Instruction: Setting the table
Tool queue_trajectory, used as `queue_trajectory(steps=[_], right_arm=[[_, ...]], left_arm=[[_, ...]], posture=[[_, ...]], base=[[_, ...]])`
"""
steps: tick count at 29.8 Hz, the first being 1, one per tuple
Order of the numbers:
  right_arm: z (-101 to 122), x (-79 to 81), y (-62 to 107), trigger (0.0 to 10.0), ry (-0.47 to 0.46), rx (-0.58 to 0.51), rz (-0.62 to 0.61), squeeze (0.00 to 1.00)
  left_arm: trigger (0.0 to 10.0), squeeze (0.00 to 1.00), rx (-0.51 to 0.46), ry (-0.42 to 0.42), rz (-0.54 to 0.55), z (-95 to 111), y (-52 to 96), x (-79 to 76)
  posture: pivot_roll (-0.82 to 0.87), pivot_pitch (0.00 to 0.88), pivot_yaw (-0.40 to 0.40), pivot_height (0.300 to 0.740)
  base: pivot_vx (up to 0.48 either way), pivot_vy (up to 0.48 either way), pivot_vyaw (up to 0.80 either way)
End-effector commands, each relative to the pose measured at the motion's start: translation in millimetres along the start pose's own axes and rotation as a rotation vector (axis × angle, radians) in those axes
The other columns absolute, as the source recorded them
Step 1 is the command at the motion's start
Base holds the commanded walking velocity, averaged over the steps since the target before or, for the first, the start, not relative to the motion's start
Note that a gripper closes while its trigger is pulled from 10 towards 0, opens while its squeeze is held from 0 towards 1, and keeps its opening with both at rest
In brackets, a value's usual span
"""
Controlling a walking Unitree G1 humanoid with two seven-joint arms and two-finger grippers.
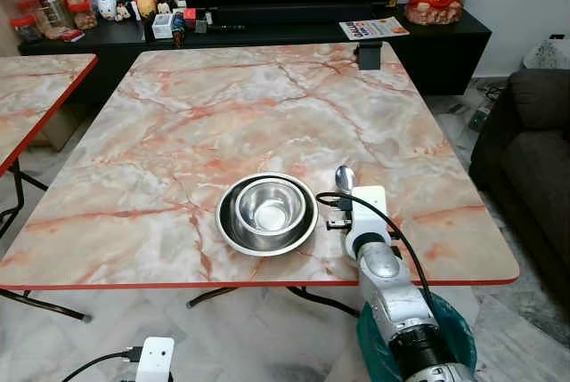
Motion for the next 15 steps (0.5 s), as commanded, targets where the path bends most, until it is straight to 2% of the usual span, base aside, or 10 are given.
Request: queue_trajectory(steps=[1,7,10,15], right_arm=[[-3,4.1,0.0,10.0,0.007,0.021,0.013,0.00],[-4,3.6,0.1,10.0,0.011,0.027,0.005,0.00],[-3,-3.6,-0.8,10.0,0.018,0.025,-0.029,0.00],[-6,-6.6,-2.8,10.0,0.032,0.039,-0.024,0.00]], left_arm=[[10.0,0.00,0.026,-0.014,-0.002,-8,1.4,0.9],[10.0,0.00,0.026,-0.013,-0.002,-8,1.4,1.1],[10.0,0.00,0.027,-0.012,-0.002,-9,1.6,1.0],[10.0,0.00,0.027,-0.009,-0.001,-9,1.6,0.9]], posture=[[-0.02,0.058,0.043,0.740],[-0.02,0.058,0.043,0.740],[-0.01,0.059,0.041,0.740],[-0.01,0.057,0.040,0.740]], base=[[0.000,0.000,0.00],[0.000,0.000,0.00],[0.000,0.000,0.00],[0.000,0.000,0.00]])
Point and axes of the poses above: a point about 5 cm out from each wrist's last joint towards the gripper, its own y axis pointing back from the gripper into the wrist, its own z axis along the axis of the wrist's last joint, x = y × z, the point moved 5 cm from there along -y, pointing out of the wrist towards the gripper, and after that the axes turned 6 degrees about -y, right-handed, at the moved point
